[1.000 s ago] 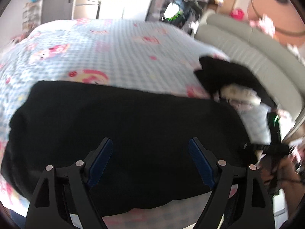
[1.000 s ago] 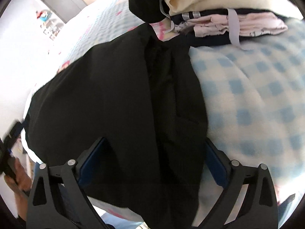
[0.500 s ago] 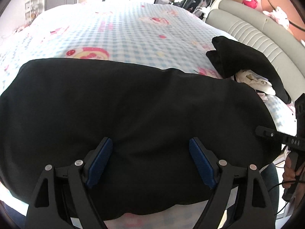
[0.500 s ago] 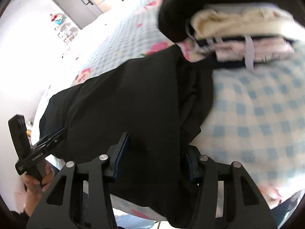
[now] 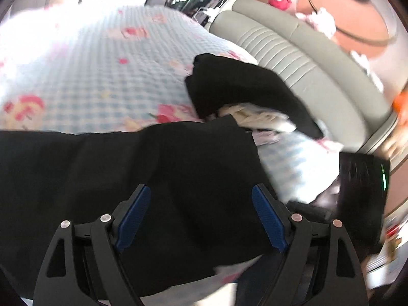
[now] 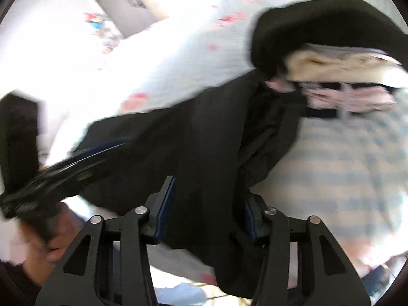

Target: Fold clothes

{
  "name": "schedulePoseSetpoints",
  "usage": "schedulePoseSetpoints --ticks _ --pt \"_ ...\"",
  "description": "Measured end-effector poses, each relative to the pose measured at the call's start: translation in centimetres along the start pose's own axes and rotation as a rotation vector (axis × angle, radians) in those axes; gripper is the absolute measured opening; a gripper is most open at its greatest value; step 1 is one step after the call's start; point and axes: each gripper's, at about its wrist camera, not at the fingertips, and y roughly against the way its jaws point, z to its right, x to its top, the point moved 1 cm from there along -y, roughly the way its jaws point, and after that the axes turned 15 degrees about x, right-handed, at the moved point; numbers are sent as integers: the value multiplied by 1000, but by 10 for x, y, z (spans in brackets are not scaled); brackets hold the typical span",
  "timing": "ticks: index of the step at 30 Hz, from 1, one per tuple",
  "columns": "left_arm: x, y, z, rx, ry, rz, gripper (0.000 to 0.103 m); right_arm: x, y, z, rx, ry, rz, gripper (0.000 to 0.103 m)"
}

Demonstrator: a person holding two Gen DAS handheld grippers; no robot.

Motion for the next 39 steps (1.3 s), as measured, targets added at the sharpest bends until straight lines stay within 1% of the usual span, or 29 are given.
schedulePoseSetpoints --ticks 1,2,3,4,6,9,12,14,18,22,23,25,26,27,29,31,33,34,36,37,39 --pt "4 -3 2 -12 6 -10 84 1 -1 -9 13 33 -7 48" --pt "9 -5 5 -15 0 -18 84 1 -6 -16 4 70 -21 48" --pt "11 -7 10 11 -14 -15 84 2 -12 -22 -11 108 -35 48" --pt "11 -10 15 54 -36 -8 84 2 -17 -22 -18 112 -45 48" --pt "10 -15 25 116 -87 -20 84 2 -19 -11 -21 61 -36 48" --pt "7 -16 35 137 -124 -27 84 0 -12 0 3 25 -12 48" --pt "7 -17 44 202 -171 -14 84 -2 -16 -3 21 27 -8 48" --pt "5 -17 48 228 -191 -10 84 -4 -17 -5 21 42 -12 48" --pt "1 -16 50 268 -224 -12 84 -3 -21 -7 51 43 -5 50" --pt "-5 -25 44 267 -232 -42 83 -4 -27 -9 83 57 -11 53" --pt "-6 -28 42 271 -230 -48 72 -4 -29 -10 92 62 -13 53" --pt "-10 -36 35 257 -206 -68 58 -5 -33 -12 98 69 -28 56" --pt "-12 -39 31 247 -186 -80 54 -5 -34 -12 101 71 -39 56" --pt "-13 -41 29 243 -174 -86 52 -6 -34 -11 109 68 -48 58" --pt "-14 -43 28 261 -178 -82 52 -6 -31 -7 131 55 -62 61" --pt "-15 -43 28 271 -185 -78 52 -4 -15 3 164 25 -38 64" --pt "-14 -43 24 267 -165 -80 52 -1 4 16 183 -8 2 67" --pt "-13 -44 21 264 -155 -85 52 0 12 25 168 -27 14 69" --pt "-13 -45 18 267 -147 -90 52 1 23 46 95 -65 51 69" --pt "-13 -46 17 268 -143 -92 52 1 26 57 75 -102 64 70" --pt "-15 -48 17 276 -147 -94 52 -2 28 71 102 -173 97 70"
